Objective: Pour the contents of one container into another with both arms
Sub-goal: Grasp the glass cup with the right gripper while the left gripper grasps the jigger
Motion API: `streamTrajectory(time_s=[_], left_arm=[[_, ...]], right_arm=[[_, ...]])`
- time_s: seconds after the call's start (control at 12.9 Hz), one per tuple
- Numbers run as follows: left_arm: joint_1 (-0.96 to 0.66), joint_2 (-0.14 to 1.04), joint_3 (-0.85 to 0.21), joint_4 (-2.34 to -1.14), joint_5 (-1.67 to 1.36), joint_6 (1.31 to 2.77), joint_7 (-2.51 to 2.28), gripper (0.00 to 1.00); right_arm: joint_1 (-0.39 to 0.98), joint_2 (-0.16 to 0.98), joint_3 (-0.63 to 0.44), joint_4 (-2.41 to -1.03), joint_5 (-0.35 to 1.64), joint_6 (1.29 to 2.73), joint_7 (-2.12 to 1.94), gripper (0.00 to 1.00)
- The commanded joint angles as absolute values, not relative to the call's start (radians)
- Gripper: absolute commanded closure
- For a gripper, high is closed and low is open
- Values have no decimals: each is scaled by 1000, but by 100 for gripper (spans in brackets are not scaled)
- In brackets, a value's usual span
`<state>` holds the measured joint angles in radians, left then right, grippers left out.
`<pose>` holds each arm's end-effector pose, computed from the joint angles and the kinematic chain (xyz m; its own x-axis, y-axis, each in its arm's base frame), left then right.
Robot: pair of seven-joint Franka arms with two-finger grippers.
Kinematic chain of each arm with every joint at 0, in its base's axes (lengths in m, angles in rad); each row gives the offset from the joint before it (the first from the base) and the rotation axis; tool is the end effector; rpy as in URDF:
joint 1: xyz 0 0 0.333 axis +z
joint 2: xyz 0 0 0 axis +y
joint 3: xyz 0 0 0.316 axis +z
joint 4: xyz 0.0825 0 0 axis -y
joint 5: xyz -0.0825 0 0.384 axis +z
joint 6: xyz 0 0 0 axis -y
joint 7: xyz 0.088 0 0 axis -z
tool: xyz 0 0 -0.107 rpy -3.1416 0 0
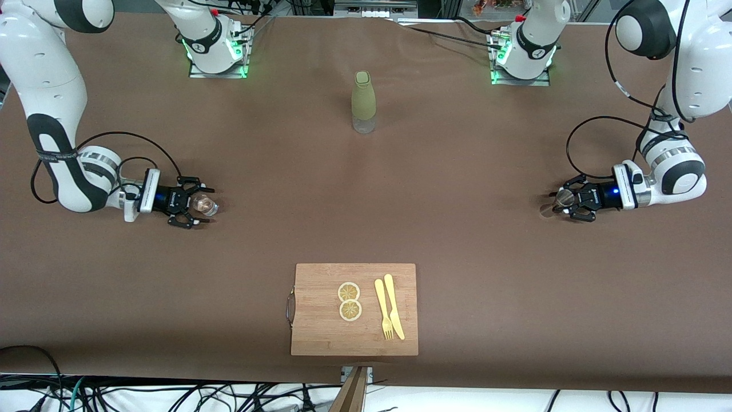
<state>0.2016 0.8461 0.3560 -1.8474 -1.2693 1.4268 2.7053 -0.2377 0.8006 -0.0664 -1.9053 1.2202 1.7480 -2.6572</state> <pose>0.5085 0.1855 0.0860 0.0922 -0.2464 0.9648 -0.9912 -0.1151 0.0654 0.5365 -0.0818 0.0687 0.0785 0.3432 0.9360 0.9964 -0.0573 -0.0626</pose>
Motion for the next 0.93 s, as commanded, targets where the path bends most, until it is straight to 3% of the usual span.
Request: streamTrajectory(time_s=[0.0,0.31,0.62,0.85], left_arm=[[207,873,364,-1835,-1296,1404,2761,100],[187,874,356,-1833,-1296,1402,2761,100],[85,853,282,-1803,-1301,1402,2696,100],[-23,847,236,-1789,-1388,1420,2599,100]], right_arm=[[-250,821,-54,-1893,1241,1738,-2674,1],[-250,836,-46,-1884,1246,1735,-2681,6],[-252,844,-45,-1878,1246,1723,-2683,22],[-252,847,-38,-1864,1246,1721,-2683,26]])
